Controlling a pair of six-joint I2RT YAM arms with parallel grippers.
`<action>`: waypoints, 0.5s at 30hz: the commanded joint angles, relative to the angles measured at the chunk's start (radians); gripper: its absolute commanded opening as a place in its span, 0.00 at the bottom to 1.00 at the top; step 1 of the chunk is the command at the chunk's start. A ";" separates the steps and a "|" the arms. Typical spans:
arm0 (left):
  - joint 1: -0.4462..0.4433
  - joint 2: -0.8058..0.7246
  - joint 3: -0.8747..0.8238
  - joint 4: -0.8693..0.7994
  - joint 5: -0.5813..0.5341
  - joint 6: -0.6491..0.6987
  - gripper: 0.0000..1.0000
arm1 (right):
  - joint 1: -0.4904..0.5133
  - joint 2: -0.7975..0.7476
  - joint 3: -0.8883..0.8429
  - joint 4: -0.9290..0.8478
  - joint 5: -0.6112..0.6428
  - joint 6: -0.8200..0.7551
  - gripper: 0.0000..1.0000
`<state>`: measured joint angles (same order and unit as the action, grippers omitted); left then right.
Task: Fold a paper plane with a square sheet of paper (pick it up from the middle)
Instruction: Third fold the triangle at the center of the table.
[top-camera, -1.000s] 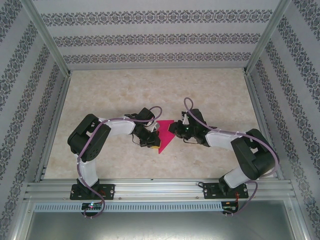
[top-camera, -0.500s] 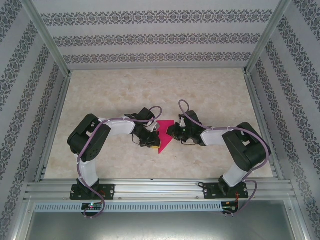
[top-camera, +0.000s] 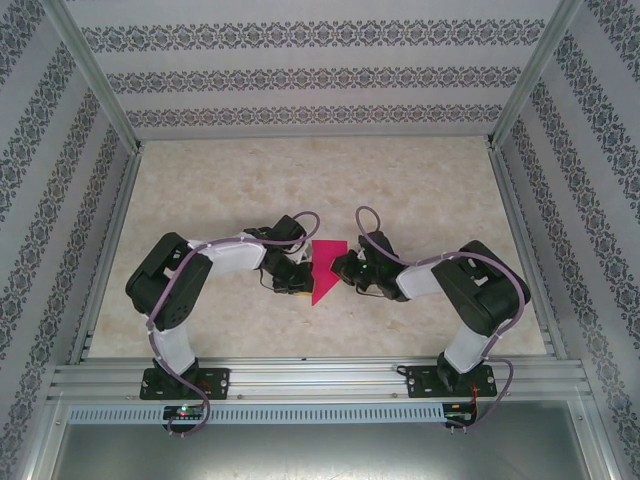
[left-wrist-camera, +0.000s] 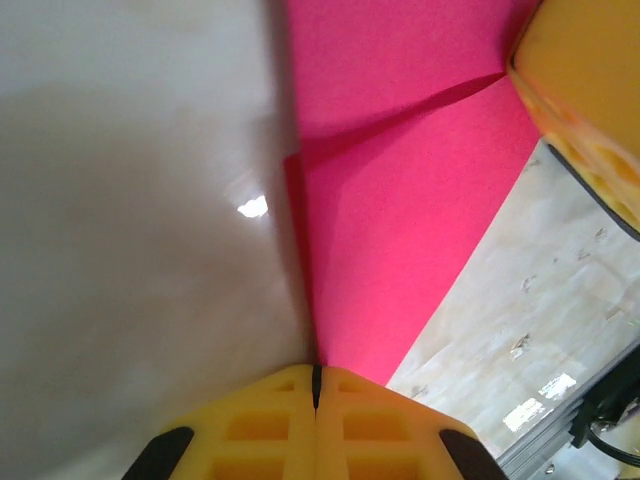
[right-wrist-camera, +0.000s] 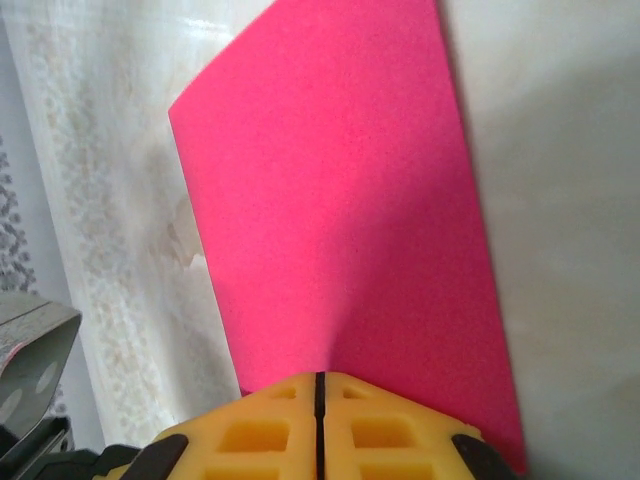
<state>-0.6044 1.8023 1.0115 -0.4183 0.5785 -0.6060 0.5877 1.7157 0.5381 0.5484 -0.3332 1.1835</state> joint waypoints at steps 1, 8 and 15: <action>0.005 -0.082 -0.004 -0.070 -0.068 -0.013 0.08 | 0.069 0.015 -0.061 -0.077 0.145 0.121 0.09; 0.005 -0.098 -0.007 0.034 0.040 -0.041 0.09 | 0.111 -0.022 -0.070 -0.121 0.236 0.148 0.09; 0.003 0.020 -0.002 0.147 0.135 -0.081 0.09 | 0.101 -0.028 -0.070 -0.120 0.215 0.134 0.10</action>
<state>-0.6044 1.7939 1.0103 -0.3252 0.6727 -0.6628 0.6834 1.6745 0.5030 0.5583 -0.1318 1.3144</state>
